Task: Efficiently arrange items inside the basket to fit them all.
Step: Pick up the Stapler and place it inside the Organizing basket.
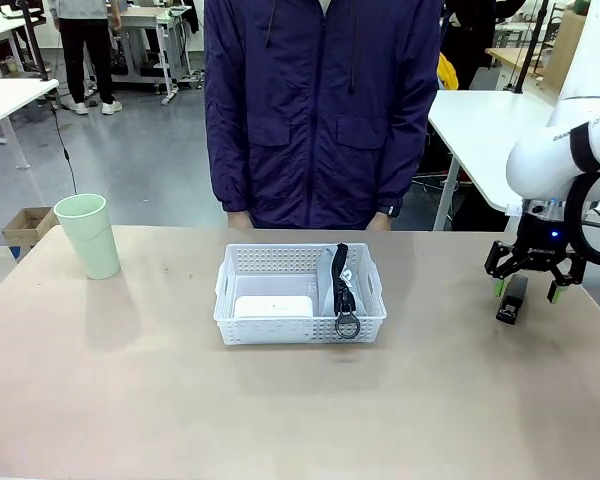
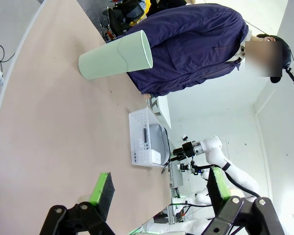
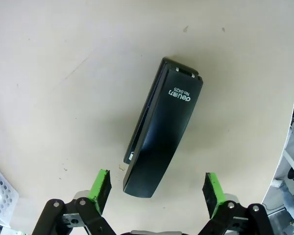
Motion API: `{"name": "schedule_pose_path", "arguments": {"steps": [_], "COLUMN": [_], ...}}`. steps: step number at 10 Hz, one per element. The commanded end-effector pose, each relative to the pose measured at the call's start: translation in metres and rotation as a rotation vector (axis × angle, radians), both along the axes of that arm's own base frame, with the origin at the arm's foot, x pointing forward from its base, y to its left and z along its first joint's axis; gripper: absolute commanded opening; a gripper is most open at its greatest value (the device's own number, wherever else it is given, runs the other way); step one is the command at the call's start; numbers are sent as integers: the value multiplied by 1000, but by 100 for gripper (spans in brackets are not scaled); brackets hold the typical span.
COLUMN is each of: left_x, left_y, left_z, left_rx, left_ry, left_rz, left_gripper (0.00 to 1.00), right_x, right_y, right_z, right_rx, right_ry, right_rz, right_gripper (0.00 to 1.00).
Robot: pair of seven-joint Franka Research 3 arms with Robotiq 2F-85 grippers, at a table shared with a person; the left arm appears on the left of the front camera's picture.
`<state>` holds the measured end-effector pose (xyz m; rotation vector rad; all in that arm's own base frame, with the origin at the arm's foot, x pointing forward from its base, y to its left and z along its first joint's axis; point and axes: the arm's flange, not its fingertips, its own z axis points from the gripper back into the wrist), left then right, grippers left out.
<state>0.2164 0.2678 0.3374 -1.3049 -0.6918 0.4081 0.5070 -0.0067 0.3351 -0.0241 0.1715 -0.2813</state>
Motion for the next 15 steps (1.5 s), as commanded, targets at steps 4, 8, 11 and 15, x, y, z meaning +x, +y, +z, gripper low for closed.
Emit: {"name": "schedule_pose_path", "arguments": {"steps": [4,8,11,15], "left_x": [-1,-1,-1,-1], "left_y": [-5,-5,-5,-5], "left_z": [1,1,1,1], "left_rx": [-4,-4,-4,-4], "left_ry": [-33,-33,-33,-33], "left_rz": [8,8,8,8], "left_gripper": [100,100,100,100], "right_x": [0,-1,2,8], "right_y": [6,1,-3,-7], "right_z": [8,6,-10,-33], "right_rx": [91,68,38,15], "right_ry": [-60,-36,-51,-106], "right_rz": [-431,-477,-481,-521], "right_gripper": [100,100,100,100]}}
